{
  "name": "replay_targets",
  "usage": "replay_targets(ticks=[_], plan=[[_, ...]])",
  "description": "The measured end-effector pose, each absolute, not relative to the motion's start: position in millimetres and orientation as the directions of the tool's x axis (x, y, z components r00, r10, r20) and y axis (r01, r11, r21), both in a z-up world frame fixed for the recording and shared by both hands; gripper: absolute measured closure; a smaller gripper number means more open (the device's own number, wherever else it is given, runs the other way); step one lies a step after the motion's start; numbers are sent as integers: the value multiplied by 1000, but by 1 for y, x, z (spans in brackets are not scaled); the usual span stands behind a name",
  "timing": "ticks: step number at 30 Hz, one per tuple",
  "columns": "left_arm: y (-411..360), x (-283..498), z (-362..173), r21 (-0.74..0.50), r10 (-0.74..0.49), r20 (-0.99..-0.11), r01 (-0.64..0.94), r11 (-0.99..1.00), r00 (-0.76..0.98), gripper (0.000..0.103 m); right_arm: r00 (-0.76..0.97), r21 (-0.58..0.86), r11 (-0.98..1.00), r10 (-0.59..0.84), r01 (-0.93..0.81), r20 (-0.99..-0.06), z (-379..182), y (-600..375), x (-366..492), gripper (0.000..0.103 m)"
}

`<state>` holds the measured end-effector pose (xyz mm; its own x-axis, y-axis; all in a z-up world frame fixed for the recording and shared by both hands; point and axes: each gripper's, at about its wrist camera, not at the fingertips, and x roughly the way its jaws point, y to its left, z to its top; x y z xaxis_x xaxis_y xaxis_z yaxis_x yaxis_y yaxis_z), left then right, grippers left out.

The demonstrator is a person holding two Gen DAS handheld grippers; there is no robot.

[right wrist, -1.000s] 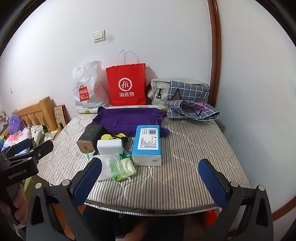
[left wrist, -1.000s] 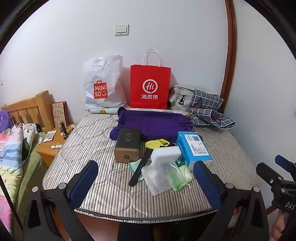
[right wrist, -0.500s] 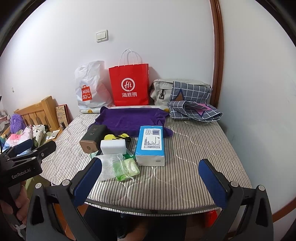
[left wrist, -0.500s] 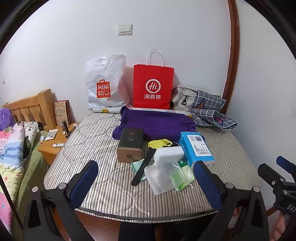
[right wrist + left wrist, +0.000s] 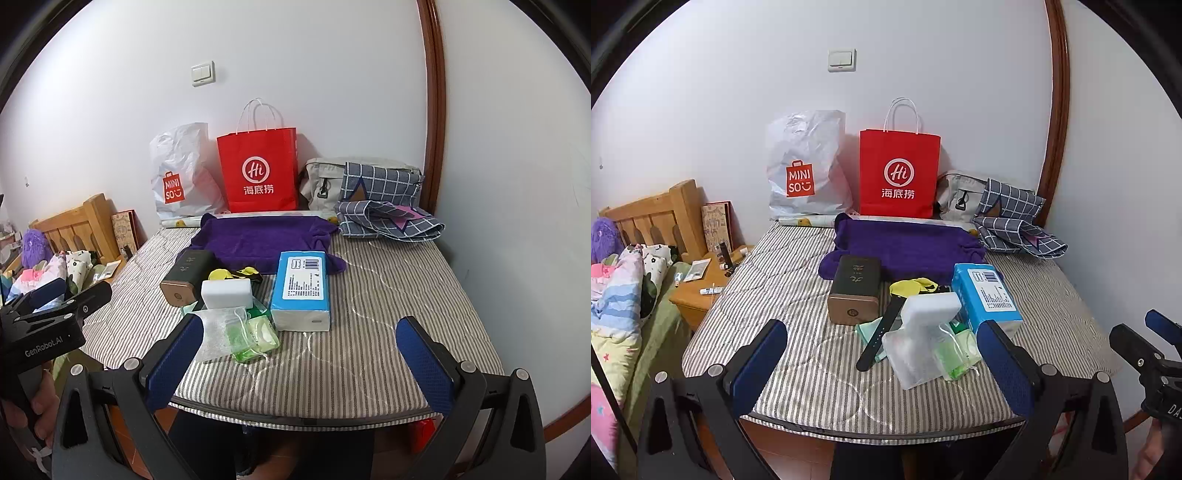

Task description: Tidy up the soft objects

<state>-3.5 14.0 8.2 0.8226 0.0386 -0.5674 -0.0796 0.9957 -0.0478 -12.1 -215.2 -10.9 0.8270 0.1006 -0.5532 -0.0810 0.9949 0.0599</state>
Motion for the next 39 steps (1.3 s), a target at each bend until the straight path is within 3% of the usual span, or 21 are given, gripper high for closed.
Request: replay_targets(ticks=[39], plan=[[10, -3, 7, -36, 46, -566, -81, 996, 823, 0, 834, 69, 994, 109, -85, -540, -10, -217, -15, 1]])
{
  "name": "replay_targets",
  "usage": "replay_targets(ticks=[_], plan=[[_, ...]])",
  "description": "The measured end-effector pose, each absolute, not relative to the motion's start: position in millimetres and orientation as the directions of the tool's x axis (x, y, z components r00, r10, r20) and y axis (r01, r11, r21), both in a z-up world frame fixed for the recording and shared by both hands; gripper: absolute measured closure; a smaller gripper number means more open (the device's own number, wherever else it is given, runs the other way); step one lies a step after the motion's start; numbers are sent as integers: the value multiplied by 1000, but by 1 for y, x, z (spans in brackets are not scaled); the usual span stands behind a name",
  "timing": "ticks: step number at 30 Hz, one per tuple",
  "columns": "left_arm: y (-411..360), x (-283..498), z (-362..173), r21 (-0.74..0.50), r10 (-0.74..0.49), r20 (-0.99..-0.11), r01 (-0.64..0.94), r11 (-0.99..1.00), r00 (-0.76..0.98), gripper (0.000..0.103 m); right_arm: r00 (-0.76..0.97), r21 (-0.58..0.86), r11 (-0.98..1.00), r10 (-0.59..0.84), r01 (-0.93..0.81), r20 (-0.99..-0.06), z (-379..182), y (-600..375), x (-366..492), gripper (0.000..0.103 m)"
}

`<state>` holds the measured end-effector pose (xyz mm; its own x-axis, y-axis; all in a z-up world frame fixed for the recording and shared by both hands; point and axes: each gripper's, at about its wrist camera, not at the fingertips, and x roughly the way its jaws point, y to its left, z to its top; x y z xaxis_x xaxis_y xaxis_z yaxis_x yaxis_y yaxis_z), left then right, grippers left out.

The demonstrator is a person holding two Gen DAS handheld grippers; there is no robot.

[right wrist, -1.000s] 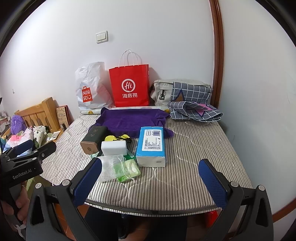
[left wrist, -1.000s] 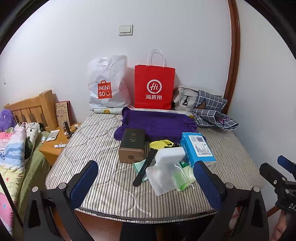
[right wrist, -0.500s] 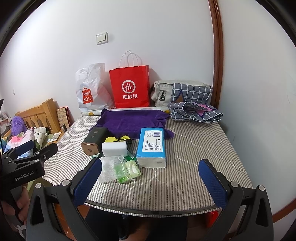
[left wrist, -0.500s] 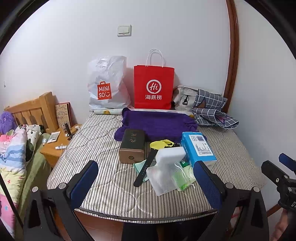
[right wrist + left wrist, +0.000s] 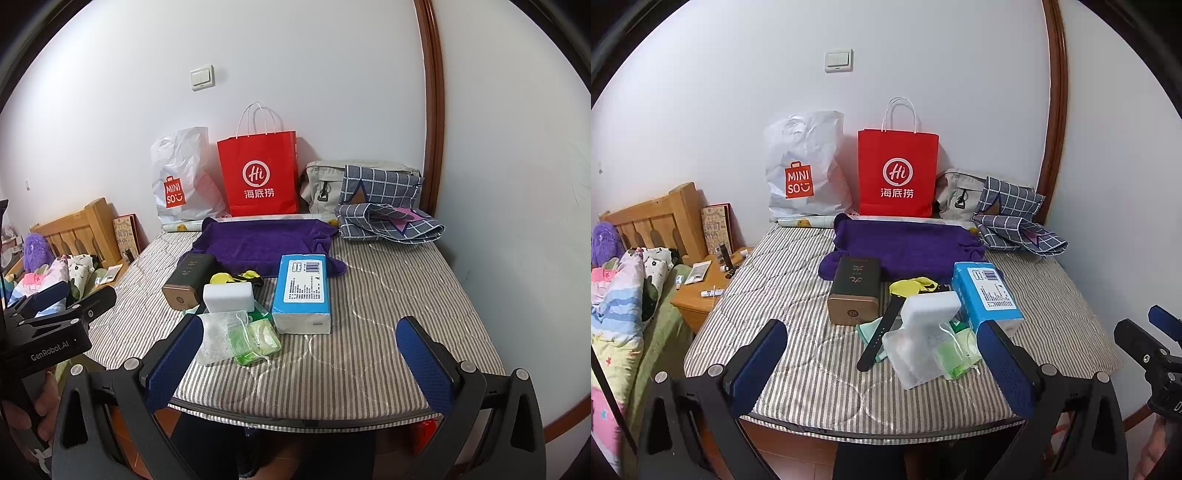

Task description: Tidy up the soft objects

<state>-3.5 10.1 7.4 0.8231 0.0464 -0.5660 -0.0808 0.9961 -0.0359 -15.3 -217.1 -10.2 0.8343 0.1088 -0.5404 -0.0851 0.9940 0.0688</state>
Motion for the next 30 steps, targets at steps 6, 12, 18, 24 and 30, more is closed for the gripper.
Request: replay_targets(ticks=[6, 12, 18, 24, 30], plan=[[10, -3, 7, -37, 46, -566, -81, 996, 823, 0, 835, 70, 994, 110, -85, -539, -10, -218, -15, 1], [8, -4, 6, -37, 44, -566, -79, 996, 823, 0, 835, 72, 994, 112, -87, -538, -10, -218, -15, 1], [8, -3, 6, -36, 44, -566, -78, 996, 823, 0, 836, 68, 994, 111, -89, -537, -11, -217, -16, 1], [8, -3, 6, -37, 43, -567, -77, 996, 823, 0, 836, 71, 993, 115, -91, -537, -11, -216, -17, 1], [8, -4, 1, -59, 14, -573, -59, 996, 819, 0, 837, 75, 993, 119, -94, -534, -12, -215, -17, 1]])
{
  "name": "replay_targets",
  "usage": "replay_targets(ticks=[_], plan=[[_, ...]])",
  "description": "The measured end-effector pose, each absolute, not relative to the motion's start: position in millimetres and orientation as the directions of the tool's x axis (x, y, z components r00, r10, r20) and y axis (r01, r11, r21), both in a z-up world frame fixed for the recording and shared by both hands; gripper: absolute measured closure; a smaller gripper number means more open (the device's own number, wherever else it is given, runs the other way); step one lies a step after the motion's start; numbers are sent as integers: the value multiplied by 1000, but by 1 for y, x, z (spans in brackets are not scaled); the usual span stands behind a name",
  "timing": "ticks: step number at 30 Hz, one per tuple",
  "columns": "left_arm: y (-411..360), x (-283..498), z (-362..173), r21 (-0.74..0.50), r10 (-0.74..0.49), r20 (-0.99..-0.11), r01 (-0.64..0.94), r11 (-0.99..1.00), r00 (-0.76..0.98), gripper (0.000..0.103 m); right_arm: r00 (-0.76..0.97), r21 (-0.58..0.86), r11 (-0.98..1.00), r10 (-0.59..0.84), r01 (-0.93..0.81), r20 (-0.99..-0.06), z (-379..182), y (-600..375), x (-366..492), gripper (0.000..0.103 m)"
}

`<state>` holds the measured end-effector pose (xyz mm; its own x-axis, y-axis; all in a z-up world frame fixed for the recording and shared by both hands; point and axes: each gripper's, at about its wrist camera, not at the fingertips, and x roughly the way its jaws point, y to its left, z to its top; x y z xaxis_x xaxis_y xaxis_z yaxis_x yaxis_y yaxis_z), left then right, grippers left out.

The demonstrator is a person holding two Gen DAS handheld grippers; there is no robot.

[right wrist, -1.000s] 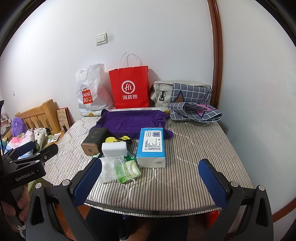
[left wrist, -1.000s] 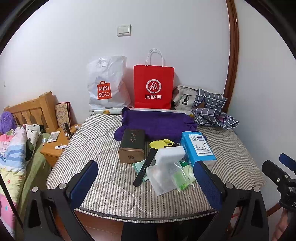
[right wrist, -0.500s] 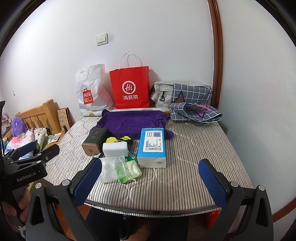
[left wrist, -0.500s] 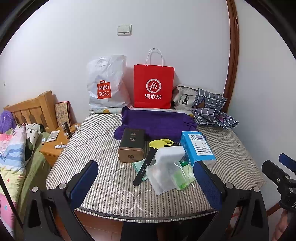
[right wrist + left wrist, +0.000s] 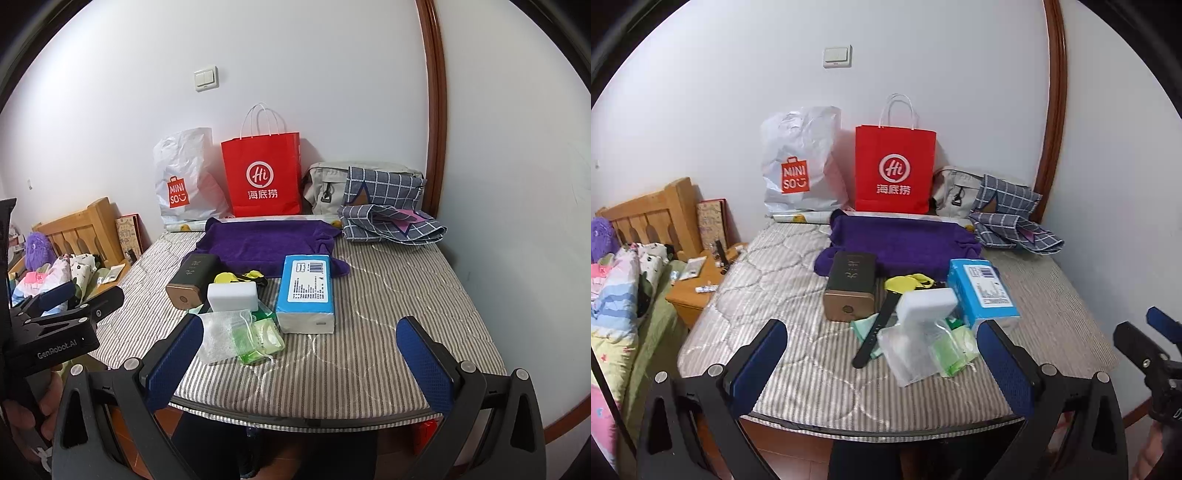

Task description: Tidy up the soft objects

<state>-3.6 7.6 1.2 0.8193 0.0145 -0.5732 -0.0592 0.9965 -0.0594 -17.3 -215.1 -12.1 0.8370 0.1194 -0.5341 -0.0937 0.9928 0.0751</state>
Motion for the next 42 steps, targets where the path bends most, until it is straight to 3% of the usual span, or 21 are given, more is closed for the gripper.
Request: replay_targets(ticks=[7, 21, 34, 38, 39, 41, 42], plan=[[15, 12, -13, -52, 21, -594, -64, 997, 804, 0, 822, 86, 992, 124, -92, -555, -24, -219, -6, 1], [44, 67, -88, -51, 39, -727, -111, 993, 686, 0, 718, 58, 985, 159, -163, -678, -98, -196, 63, 1], [4, 112, -143, -168, -146, -782, 21, 986, 606, 0, 613, 76, 988, 144, -135, -776, -168, -212, 103, 1], [-12, 123, -155, -163, -151, -795, 33, 986, 587, 0, 594, 90, 989, 143, -118, -792, -179, -222, 106, 1], [-17, 126, -158, -159, -152, -800, 38, 987, 581, 2, 589, 97, 989, 146, -115, -795, -182, -224, 108, 1], [-20, 129, -160, -147, -137, -811, 29, 989, 569, 30, 578, 107, 988, 152, -111, -802, -188, -228, 111, 1], [-20, 129, -160, -144, -127, -816, 16, 989, 564, 38, 574, 109, 988, 153, -111, -804, -190, -228, 112, 1]])
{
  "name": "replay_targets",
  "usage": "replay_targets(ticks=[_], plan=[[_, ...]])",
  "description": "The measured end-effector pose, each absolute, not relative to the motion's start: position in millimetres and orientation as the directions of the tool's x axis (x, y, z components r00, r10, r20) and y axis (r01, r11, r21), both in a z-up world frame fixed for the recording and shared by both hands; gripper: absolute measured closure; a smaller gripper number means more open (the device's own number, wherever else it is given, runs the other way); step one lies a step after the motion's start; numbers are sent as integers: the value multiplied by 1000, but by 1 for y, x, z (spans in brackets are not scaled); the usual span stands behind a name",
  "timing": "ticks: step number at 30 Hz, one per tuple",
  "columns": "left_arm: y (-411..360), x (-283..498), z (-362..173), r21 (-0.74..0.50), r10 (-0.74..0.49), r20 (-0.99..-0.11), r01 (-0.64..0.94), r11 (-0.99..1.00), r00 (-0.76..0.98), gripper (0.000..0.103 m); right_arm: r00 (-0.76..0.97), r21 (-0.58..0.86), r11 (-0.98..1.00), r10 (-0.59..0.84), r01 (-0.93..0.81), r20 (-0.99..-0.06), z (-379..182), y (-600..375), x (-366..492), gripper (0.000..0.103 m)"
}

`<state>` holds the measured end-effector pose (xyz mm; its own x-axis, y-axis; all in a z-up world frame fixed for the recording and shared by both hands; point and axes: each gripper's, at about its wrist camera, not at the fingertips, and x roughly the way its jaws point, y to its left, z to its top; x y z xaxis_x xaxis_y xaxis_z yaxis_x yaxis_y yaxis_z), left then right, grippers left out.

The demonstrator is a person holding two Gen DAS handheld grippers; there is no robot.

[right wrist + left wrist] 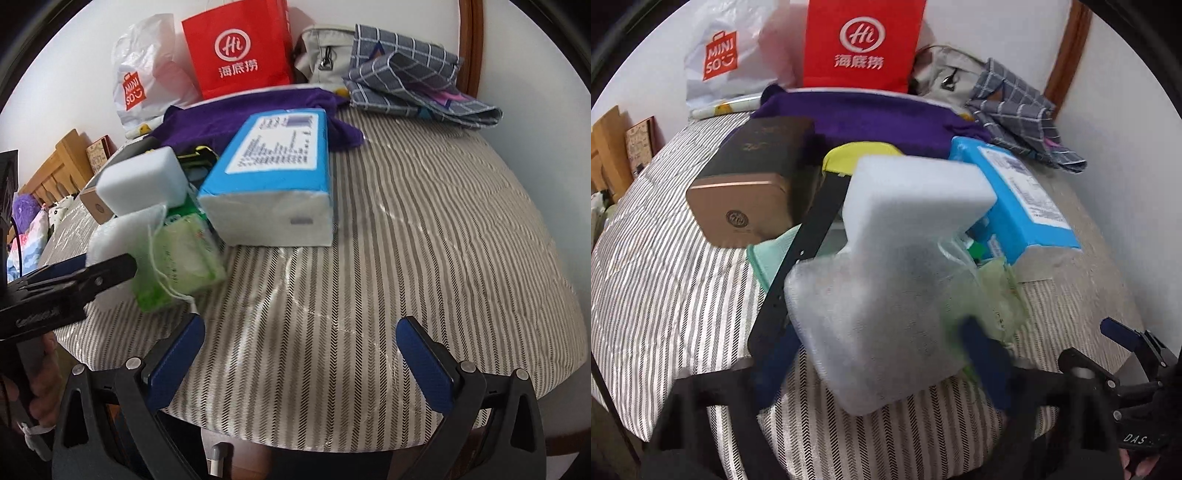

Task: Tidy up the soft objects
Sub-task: 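Grasp the green leaf-print wipes pack with the right tool while the left tool grasps the white mesh bag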

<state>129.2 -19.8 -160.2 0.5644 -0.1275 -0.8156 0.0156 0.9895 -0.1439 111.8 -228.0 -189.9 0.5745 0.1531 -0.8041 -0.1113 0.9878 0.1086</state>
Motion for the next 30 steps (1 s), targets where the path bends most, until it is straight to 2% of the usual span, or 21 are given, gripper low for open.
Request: replay_targets(ticks=[2, 5, 7, 19, 27, 29, 30], plan=[[-16, 128, -156, -162, -144, -812, 18, 987, 565, 71, 569, 111, 987, 156, -113, -808, -193, -229, 115, 1], [-3, 124, -146, -187, -168, -799, 27, 982, 577, 83, 567, 120, 986, 165, -116, -807, -195, -228, 119, 1], [6, 121, -138, -196, -174, -786, 28, 980, 593, 86, 569, 135, 983, 181, -122, -802, -193, -225, 121, 1], [78, 107, -137, -206, -106, -784, -95, 974, 611, 88, 560, 227, 939, 338, -259, -756, -194, -170, 135, 1], [113, 105, -158, -226, -93, -812, -163, 960, 577, 88, 549, 164, 957, 273, -240, -790, -210, -141, 149, 1], [117, 106, -162, -246, -110, -811, -164, 955, 575, 87, 564, 111, 963, 236, -247, -791, -211, -134, 147, 8], [118, 108, -164, -253, -118, -811, -162, 954, 574, 85, 578, 84, 963, 221, -255, -785, -211, -131, 145, 17]])
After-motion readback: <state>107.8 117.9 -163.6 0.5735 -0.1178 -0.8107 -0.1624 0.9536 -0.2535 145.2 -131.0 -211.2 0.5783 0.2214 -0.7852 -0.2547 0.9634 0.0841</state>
